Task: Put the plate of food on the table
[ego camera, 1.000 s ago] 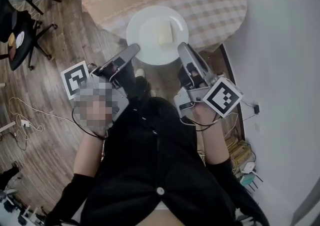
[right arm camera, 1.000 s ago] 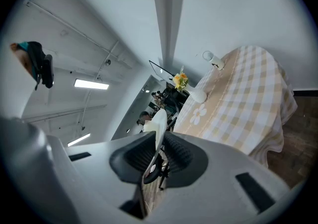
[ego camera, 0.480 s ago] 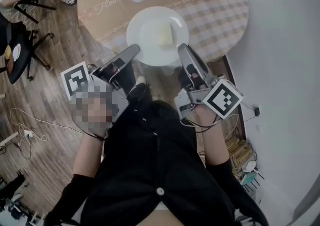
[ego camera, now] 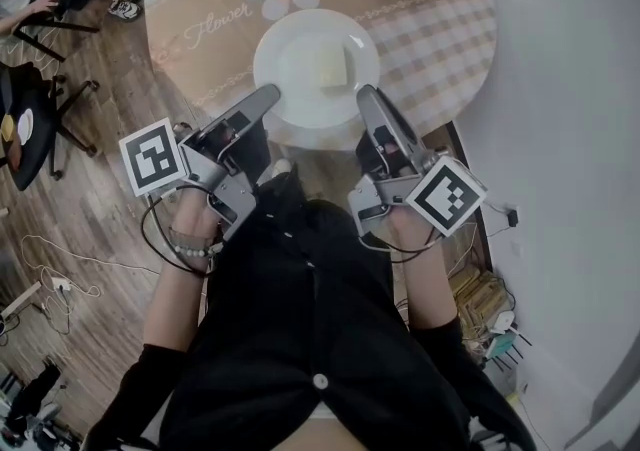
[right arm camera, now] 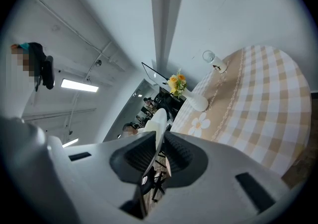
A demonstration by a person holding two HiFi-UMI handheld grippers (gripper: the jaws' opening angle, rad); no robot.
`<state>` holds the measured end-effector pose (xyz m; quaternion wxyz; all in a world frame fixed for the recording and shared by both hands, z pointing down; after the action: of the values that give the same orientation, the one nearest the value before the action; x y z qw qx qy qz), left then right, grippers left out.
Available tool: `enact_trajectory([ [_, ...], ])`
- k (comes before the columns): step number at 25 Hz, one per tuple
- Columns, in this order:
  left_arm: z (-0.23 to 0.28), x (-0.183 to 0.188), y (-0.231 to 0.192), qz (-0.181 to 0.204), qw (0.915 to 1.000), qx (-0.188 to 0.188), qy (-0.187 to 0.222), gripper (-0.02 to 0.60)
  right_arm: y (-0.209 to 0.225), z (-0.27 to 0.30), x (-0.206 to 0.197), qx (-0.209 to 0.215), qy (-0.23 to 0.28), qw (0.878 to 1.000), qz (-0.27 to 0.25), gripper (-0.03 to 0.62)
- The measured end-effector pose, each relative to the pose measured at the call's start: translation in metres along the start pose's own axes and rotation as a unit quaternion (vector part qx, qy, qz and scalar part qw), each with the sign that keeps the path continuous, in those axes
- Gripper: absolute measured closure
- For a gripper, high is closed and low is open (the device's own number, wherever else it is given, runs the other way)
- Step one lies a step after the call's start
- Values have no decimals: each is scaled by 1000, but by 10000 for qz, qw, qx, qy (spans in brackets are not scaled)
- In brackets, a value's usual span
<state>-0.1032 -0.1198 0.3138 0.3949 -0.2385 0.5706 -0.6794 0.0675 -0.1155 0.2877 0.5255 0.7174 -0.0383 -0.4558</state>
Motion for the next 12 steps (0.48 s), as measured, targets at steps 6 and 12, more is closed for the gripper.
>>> enact_trajectory([
  [6,0,21,-11,0,10000,-6,-94,569,7,19,-7,-138,49,9999,38,554],
  [12,2,33,-12,-12,9999,-4,-133,569,7,31,-5,-164,50,9998,37,554],
])
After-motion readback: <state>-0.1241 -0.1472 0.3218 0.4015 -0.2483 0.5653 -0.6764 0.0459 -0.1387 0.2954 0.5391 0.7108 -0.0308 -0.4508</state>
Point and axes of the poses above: the fingertips, and each gripper's own axes: z forward along the fingers, y to its right, x out of its top, the point moved 4 cm from there along -z, backward along the fingers, and after that the axes turned 12 degrees about x, right-handed, at the moved point
